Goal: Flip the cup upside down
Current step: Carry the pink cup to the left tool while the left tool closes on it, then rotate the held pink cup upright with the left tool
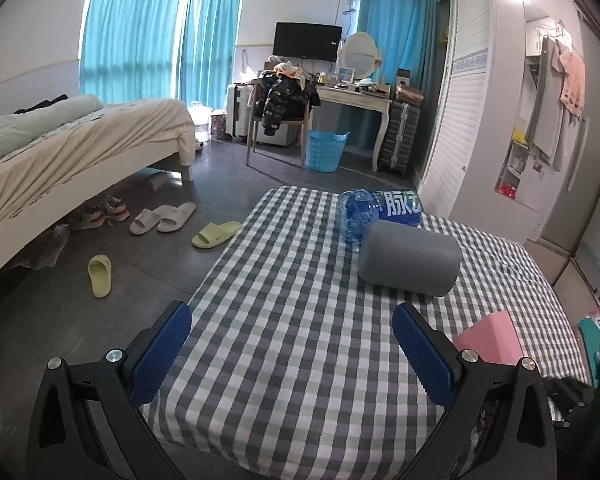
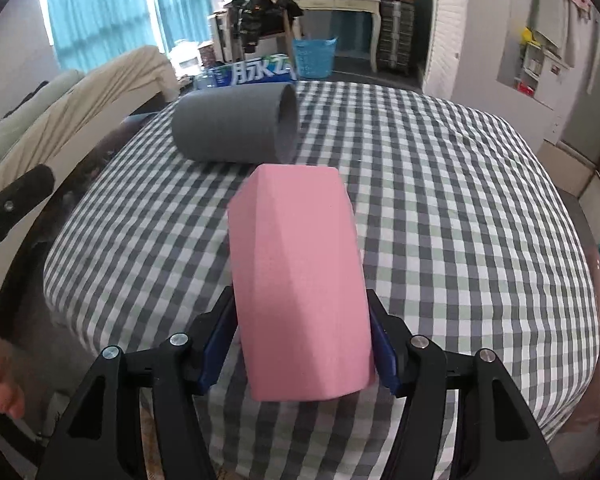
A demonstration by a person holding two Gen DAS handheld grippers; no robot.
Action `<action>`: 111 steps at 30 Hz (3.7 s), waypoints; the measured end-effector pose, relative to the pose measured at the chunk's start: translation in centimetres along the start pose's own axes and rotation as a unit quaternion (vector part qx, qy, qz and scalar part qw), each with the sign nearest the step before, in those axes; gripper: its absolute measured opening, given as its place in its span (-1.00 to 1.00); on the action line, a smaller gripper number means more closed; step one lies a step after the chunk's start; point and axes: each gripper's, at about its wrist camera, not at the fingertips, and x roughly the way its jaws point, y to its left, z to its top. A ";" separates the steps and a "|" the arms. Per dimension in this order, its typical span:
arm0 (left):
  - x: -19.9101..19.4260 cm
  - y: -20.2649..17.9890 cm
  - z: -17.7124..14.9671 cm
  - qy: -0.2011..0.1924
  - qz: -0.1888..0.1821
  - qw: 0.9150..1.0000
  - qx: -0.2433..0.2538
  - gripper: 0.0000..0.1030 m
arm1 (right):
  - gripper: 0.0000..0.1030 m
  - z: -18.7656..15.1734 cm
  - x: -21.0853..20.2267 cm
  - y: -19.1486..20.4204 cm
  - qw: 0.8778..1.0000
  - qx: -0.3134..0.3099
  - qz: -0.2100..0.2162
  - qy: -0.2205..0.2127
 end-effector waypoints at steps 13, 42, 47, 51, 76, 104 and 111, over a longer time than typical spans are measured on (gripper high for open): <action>-2.6 -5.6 0.0 -0.030 -0.007 0.999 0.036 1.00 | 0.74 0.0 -10.7 -6.2 0.986 -0.005 -0.033 -0.166; 2.7 -18.2 -8.9 0.093 -0.089 0.985 0.111 0.49 | 0.74 -3.4 -9.5 -17.9 0.984 0.079 -0.013 -0.159; 2.6 -17.6 -9.3 0.107 -0.105 0.983 0.107 0.24 | 0.74 -3.5 -8.8 -16.9 0.986 0.071 -0.010 -0.153; 2.0 -17.0 -8.3 0.099 -0.106 0.984 0.107 0.21 | 0.74 -3.5 -8.5 -16.3 0.987 0.064 -0.013 -0.148; 2.2 -15.4 -1.8 0.065 -0.102 0.988 0.092 0.09 | 0.74 -3.7 -7.4 -14.7 0.990 0.058 -0.012 -0.128; 4.7 -16.3 -4.0 0.063 -0.129 0.981 0.130 0.26 | 0.74 -2.1 -7.6 -14.3 0.989 0.047 -0.029 -0.138; 5.9 -18.3 -3.1 0.053 -0.136 0.981 0.125 0.25 | 0.74 -1.5 -7.0 -14.9 0.988 0.052 -0.028 -0.139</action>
